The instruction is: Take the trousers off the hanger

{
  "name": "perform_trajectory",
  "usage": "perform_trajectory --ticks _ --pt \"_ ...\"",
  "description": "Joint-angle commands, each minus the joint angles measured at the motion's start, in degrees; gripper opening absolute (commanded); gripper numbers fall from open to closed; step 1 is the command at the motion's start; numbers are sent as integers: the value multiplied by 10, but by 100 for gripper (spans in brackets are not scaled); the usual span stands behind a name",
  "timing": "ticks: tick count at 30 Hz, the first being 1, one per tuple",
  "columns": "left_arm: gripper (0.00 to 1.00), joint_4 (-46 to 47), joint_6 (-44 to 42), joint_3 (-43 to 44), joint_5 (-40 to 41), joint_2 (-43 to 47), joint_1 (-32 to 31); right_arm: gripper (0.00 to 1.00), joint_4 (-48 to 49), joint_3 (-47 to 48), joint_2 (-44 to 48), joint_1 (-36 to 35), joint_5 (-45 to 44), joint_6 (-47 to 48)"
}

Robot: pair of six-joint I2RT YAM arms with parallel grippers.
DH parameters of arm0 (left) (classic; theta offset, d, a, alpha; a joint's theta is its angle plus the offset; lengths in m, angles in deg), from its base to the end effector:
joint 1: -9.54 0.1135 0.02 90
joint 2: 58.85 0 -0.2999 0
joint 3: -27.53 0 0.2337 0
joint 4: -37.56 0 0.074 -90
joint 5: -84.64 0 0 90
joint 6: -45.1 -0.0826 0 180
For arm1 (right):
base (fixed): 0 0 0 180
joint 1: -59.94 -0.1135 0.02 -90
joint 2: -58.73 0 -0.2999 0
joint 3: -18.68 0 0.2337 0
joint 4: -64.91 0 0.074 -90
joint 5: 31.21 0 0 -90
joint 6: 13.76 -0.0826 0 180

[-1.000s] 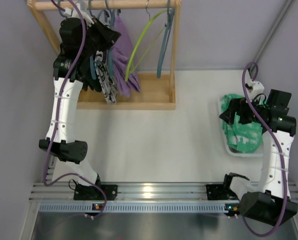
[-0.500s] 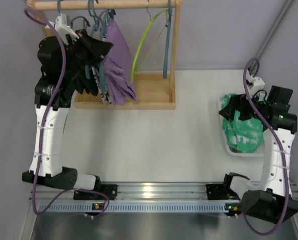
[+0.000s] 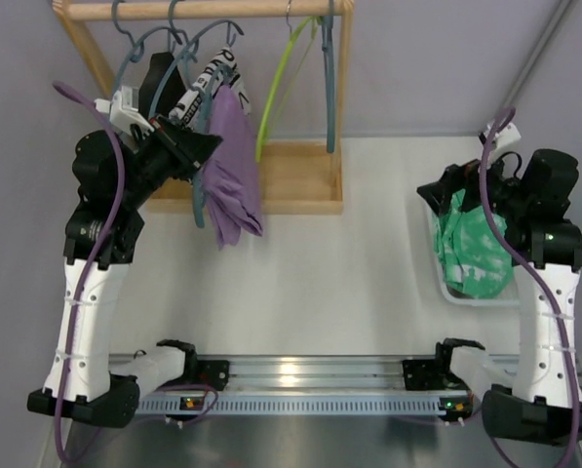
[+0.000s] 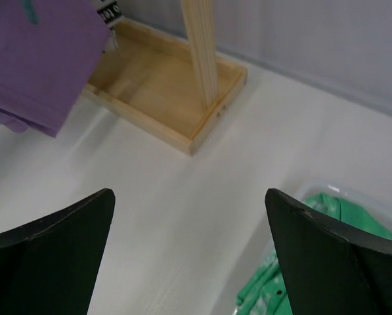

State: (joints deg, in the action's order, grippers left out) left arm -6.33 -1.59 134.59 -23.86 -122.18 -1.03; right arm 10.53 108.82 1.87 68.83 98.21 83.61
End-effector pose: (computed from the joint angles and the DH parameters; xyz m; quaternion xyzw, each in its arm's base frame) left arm 0.1983 -0.0637 0.5426 -0.0881 0.7025 -0.4172 0.5697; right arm 0.1859 0.0240 0.4432 -0.1805 0.7788 0.2000 0.5665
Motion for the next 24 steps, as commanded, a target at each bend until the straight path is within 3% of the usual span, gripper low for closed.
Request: perform_trajectory --ticks 1,7,10,13,19,24 --pt "0 110 23 -16 -19 51 0 99 122 46 17 -67 -42 -36" --pt "0 108 46 -34 -24 79 0 99 260 -5 32 -248 -164 -51" --pt "0 106 59 -35 -29 84 0 99 312 -27 21 -364 -264 -15" --pt "0 106 65 -38 -27 89 0 99 343 -32 -14 -522 -352 23" --pt "0 89 76 -44 -24 100 1 99 416 0 -115 -655 -474 78" --pt "0 82 73 -46 -17 102 1 99 484 22 -182 -737 -500 123"
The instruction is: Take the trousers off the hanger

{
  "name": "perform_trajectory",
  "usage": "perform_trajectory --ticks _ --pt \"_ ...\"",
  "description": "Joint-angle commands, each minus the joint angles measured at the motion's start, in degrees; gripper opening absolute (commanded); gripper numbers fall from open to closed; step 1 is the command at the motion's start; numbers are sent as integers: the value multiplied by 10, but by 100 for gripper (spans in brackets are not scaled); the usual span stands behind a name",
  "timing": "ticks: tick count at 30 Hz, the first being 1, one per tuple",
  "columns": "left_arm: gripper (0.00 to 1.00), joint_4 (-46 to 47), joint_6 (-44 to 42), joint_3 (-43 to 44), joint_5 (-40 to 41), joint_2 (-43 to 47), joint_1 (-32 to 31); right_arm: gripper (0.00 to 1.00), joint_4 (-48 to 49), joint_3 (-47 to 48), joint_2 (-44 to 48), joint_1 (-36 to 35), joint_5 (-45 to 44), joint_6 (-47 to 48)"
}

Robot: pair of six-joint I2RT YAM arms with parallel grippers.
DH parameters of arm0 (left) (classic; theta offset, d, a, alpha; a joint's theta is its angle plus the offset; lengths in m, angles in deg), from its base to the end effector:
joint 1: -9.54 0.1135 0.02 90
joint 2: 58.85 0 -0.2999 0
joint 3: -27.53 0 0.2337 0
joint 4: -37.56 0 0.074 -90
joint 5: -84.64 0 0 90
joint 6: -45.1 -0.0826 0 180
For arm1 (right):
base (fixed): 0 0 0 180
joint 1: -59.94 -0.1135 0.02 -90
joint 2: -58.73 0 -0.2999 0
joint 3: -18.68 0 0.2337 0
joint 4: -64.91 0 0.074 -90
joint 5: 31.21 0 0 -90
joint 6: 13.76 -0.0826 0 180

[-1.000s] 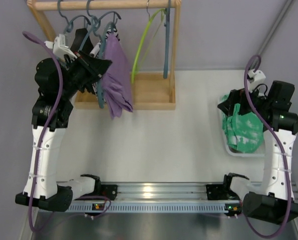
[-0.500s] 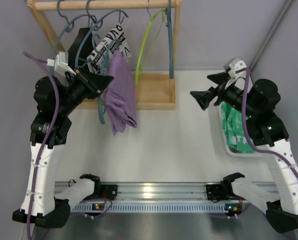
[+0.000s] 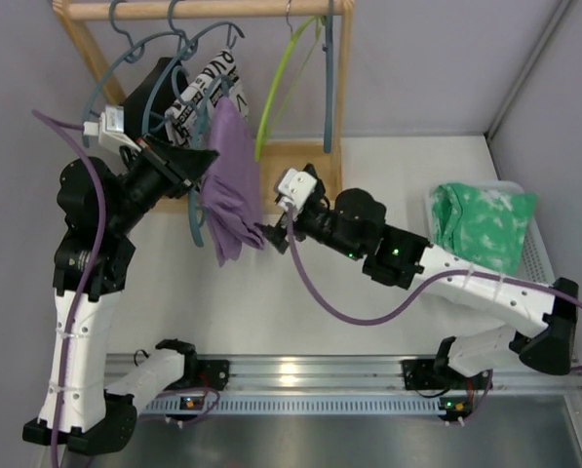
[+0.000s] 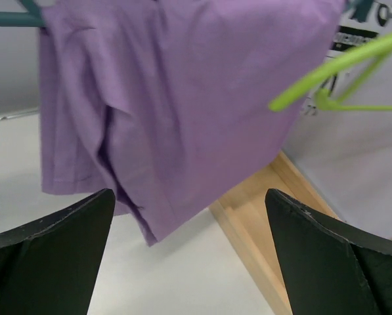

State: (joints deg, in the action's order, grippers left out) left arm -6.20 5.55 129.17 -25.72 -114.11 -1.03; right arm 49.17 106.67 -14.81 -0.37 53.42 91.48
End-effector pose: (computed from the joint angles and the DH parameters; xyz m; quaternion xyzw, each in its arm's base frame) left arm 0.1536 -0.0579 0.5360 -0.1117 0.6827 -0.4665 0.5512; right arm 0.1640 0.2720 0.4559 -0.4116 0.5846 0.2367 0.6579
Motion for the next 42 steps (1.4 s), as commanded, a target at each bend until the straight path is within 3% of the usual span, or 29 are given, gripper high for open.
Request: perform_trajectory --ticks 1,9,29,42 --pt "0 79 3 9 2 22 2 99 102 53 -24 -59 -54 45" --pt "0 66 4 3 16 20 1 99 140 73 -93 -105 -93 51" --pt "0 67 39 10 9 3 1 92 187 90 -172 -110 -99 93" --pt "0 66 32 14 5 2 1 87 180 56 -144 -89 -98 95"
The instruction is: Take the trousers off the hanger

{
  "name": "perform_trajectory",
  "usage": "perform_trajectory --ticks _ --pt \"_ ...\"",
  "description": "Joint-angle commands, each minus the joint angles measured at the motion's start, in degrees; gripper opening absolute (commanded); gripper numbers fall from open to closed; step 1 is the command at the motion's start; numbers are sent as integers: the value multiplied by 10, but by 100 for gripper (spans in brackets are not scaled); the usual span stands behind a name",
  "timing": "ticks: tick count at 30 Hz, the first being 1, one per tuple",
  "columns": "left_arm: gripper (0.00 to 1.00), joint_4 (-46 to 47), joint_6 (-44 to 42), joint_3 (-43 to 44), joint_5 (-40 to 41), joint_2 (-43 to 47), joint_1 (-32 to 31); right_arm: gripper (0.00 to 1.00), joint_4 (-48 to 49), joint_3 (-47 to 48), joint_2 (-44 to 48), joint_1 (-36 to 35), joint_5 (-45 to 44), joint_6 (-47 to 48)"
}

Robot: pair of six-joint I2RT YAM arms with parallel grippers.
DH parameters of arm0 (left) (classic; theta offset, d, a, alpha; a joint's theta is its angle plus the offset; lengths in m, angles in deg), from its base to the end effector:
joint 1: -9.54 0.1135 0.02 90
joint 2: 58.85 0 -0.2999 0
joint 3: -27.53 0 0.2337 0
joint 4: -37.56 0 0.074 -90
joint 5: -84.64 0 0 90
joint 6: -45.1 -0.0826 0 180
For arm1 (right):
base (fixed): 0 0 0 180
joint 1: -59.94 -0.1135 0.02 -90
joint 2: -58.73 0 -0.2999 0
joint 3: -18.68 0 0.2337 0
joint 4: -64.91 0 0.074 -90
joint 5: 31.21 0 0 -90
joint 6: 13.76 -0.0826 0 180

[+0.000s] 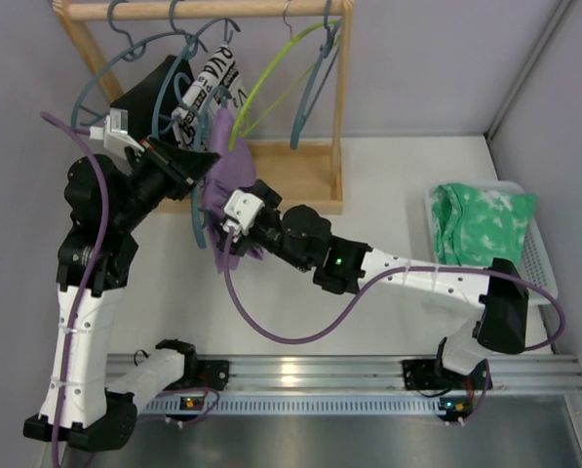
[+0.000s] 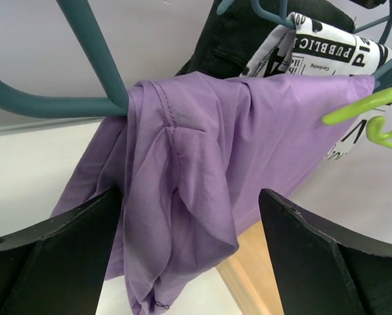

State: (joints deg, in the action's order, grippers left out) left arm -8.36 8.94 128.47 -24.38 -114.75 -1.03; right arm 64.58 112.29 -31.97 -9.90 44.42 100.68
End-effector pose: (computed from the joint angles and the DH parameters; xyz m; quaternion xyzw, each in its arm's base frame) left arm 0.1613 -0.0575 0.5249 -0.1513 0.6960 -0.4684 0.5228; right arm 0.1609 0.3787 0.4322 -0.4410 0.5326 0.1970 0.6950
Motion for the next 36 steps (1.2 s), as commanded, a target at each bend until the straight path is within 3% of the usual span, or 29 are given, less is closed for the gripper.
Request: perform_trajectory --ticks 1,11,17,25,28,29,31,32,36 --pt "0 88 -1 21 -8 8 1 86 25 1 28 11 -8 2" --pt "0 88 3 27 -13 -2 1 85 15 27 14 35 -7 -8" --pt "0 88 3 26 -12 -3 1 90 1 31 24 34 27 -14" --pt "0 89 13 31 -18 -9 1 88 11 62 -12 35 -15 2" --pt "0 88 8 31 -17 -8 1 71 25 69 -20 36 -24 4" --pt "0 88 7 31 -17 -7 1 58 26 73 -21 36 -29 4" --pt "0 88 6 29 -16 -4 1 43 19 81 -22 38 -30 4" --pt "0 88 6 26 -16 -3 1 29 15 90 -21 38 -32 3" --pt "0 88 7 17 -17 3 1 3 6 104 -15 38 -39 3"
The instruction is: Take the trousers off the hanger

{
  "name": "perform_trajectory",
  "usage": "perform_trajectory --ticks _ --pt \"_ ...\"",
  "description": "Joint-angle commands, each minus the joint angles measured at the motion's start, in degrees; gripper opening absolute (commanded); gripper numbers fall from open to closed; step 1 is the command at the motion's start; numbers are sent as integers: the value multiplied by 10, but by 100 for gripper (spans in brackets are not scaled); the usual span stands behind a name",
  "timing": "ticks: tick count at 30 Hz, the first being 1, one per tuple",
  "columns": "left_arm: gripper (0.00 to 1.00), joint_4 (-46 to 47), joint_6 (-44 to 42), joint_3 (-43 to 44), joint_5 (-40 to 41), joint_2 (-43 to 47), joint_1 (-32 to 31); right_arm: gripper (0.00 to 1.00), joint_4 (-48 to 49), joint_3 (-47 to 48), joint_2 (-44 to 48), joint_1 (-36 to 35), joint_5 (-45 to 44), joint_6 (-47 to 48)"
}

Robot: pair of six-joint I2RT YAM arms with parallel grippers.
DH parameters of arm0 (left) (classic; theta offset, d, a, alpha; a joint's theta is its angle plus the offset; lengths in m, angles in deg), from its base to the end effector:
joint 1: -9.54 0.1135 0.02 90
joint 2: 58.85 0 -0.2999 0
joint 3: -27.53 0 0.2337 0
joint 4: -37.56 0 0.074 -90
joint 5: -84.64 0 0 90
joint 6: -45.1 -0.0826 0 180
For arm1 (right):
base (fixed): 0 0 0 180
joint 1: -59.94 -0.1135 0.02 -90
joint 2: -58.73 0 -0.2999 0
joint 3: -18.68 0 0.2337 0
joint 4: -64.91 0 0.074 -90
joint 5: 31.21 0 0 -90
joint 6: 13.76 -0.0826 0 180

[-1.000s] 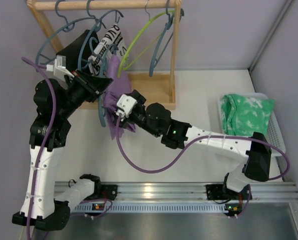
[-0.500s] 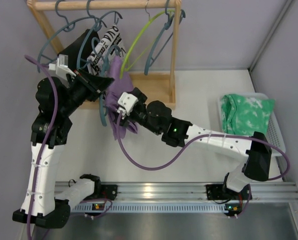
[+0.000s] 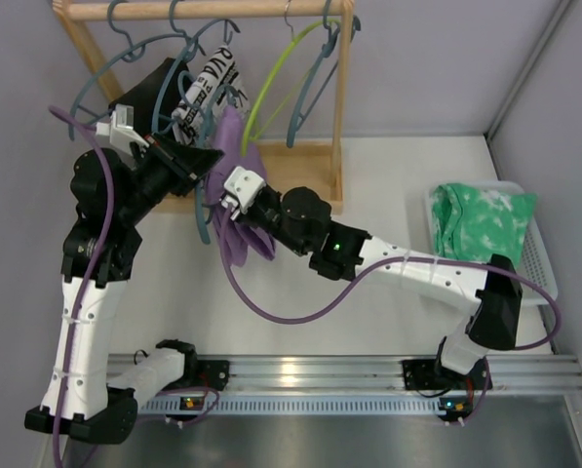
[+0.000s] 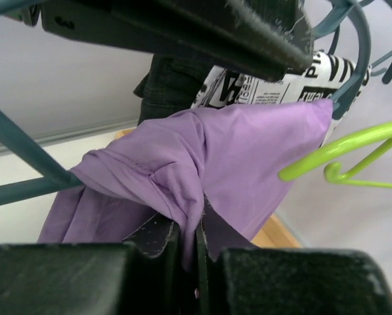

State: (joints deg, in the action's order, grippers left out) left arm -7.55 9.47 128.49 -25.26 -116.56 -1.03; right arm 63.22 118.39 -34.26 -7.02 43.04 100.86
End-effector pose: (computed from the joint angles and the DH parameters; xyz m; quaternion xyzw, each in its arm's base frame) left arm 0.1734 -0.0610 0.5222 -0.1524 0.7014 -0.4725 0.5113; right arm 0.1853 0.3783 0.4538 -0.4091 0.5389 0.1775 0.7146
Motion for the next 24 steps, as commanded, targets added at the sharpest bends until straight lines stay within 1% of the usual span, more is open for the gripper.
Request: perform_trajectory --ticks 1,6,9,14,17,24 --pt "0 79 -1 15 -8 22 1 0 17 45 12 9 -24 -1" --pt "0 53 -39 -2 11 35 1 0 -11 68 39 9 4 -13" --pt "0 36 -65 -27 20 44 1 0 -22 71 56 8 25 -26" --pt "0 20 -87 -73 26 59 1 0 -38 37 101 5 61 -44" --pt "0 12 -94 -89 29 65 1 0 -42 24 123 3 60 -55" --pt "0 -6 -112 -143 44 82 1 0 -53 42 165 2 46 -47"
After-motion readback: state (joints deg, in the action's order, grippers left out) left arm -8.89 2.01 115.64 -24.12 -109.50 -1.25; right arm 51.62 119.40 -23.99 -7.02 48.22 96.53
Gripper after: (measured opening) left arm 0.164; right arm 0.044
